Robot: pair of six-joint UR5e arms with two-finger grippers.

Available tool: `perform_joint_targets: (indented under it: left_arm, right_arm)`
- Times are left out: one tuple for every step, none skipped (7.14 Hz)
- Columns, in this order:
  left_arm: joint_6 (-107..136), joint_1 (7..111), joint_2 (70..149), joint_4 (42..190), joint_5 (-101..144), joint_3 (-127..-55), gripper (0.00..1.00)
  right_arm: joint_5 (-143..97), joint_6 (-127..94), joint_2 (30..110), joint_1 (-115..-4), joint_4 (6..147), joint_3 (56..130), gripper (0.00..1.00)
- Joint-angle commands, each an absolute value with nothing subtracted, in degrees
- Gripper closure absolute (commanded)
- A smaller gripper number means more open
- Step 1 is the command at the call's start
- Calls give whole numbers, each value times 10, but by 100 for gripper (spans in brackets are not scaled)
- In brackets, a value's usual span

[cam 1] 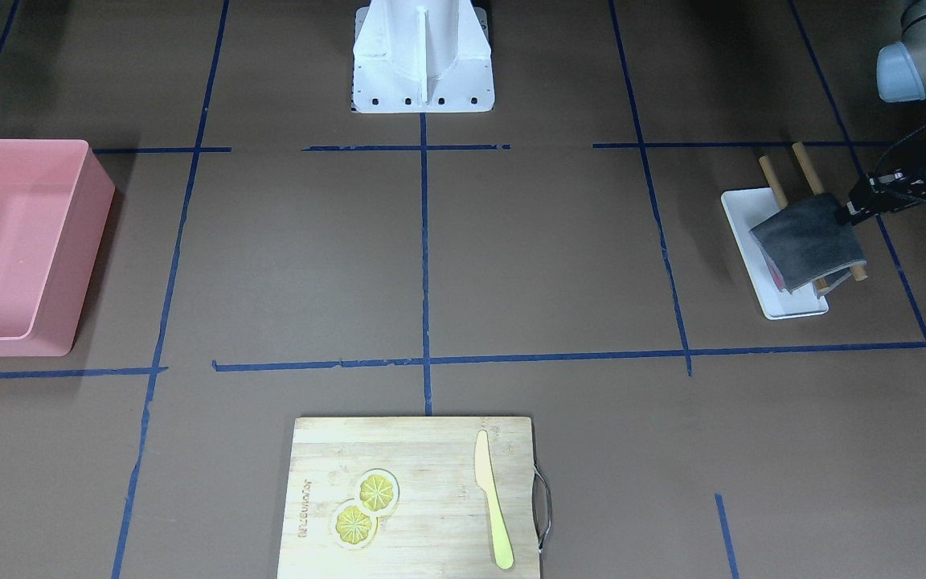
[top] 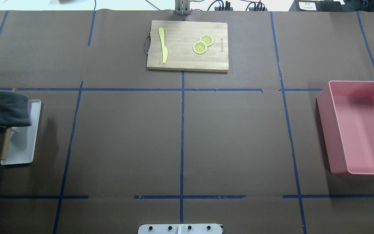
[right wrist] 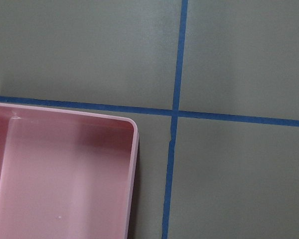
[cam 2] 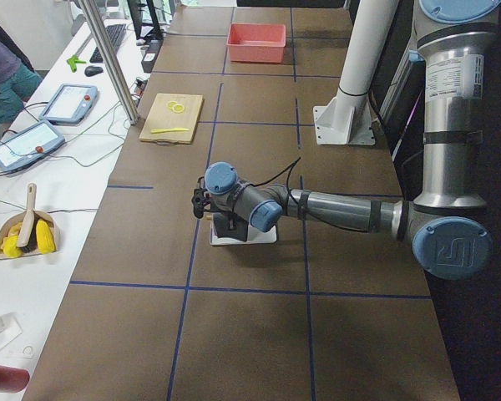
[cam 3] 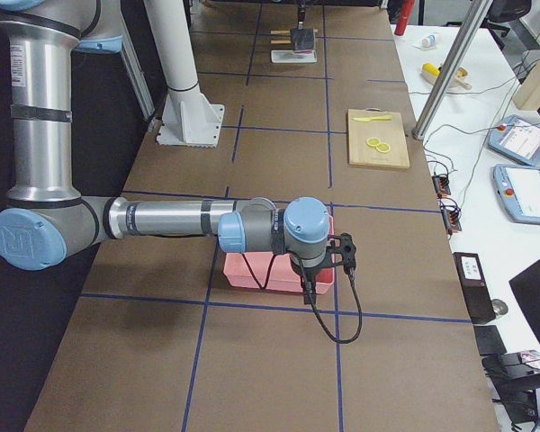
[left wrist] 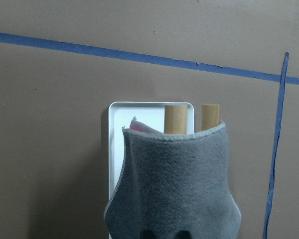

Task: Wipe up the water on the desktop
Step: 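Close the left gripper on the grey towel's edge, then lift the grey towel off the tray with the left gripper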

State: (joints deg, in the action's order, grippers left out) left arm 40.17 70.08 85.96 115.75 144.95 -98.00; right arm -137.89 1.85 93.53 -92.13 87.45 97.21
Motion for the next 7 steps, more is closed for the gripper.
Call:
perform_joint_targets:
  left_arm:
    - [402,700,860,1158,1450,-981,92]
    - [401,701,857,1158,1451,-981,96]
    - [401,703,859,1157,1454,-982,99]
    - [399,707,858,1156,1455,-986,100]
    - [399,726,857,1152,1456,-992,100]
    - [399,734,858,1152,1459,-995,100]
    - [399,749,858,1152,1482,-995,100]
  right_arm:
    - [-1379,18,936,-921,875,972,0]
    - [-1379,18,936,-921,875,972,0]
    - [-1379,18,936,-922,875,972,0]
    - [-1380,18,935,-921,875,973,0]
    - [-1381,18,934,-921,875,973,0]
    - [-1381,18,933,-921,875,981,0]
    - [-1378,18,930,-921,875,1003,0]
